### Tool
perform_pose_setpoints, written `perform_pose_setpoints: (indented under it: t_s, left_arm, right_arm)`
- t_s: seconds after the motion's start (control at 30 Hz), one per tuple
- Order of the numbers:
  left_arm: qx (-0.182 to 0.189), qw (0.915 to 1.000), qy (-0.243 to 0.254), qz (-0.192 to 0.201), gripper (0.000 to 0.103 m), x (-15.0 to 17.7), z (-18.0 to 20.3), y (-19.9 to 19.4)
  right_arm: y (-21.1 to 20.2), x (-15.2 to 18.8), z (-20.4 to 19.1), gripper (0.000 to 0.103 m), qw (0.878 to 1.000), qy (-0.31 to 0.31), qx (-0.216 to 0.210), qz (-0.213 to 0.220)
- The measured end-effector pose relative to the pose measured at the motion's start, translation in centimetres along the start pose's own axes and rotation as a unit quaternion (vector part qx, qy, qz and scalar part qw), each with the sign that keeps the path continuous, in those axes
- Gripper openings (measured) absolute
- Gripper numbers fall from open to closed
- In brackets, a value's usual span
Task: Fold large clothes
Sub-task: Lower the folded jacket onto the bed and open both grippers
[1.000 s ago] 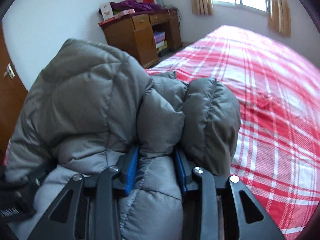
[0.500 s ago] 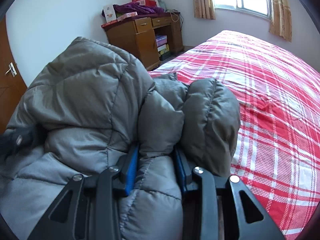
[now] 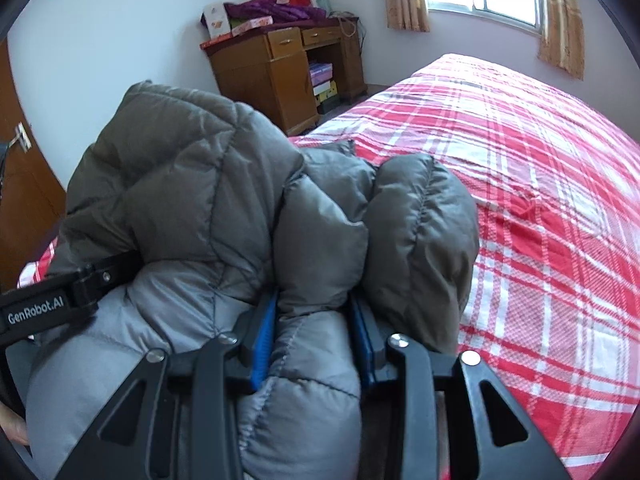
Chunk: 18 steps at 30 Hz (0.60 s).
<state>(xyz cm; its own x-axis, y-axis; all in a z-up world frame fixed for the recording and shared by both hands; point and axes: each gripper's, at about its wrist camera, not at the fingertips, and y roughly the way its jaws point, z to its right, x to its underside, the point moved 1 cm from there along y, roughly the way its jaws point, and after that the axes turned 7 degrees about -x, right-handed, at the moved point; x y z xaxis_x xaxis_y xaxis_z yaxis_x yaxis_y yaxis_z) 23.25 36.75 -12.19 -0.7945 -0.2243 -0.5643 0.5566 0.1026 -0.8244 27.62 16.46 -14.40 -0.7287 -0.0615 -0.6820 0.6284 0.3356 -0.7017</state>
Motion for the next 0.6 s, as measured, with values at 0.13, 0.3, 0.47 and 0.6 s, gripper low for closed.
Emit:
perform_pose_setpoints:
  t_s: [0.13,0.3,0.47,0.6]
  left_arm:
    - [0.019,0.9995,-0.018,-0.02,0.102,1.3,-1.5,-2.4]
    - [0.007,0.9998,-0.021,0.004,0.102,3.7,-2.1,-7.2]
    - [-0.033,0.9973,0.018,0.062,0.102,6.7,-1.4,-11.8]
    - [-0.013,0.9972,0.021,0.07,0.102,9.7,-1.0,-13.2]
  right_arm:
    - [-2.4,-0.1,0.0,0.041,1.0,0.018,-0.005,-0.018]
    - [-7.3,1.5,-0.4,0.047,0.999,0.029,-0.015,0.023]
    - [-11.4,3.9,-1.3,0.059,0.998,0.028,-0.027,0.039]
    - [-14.5,5.3,-1.6,0.07,0.997,0.033,-0.02,0.06]
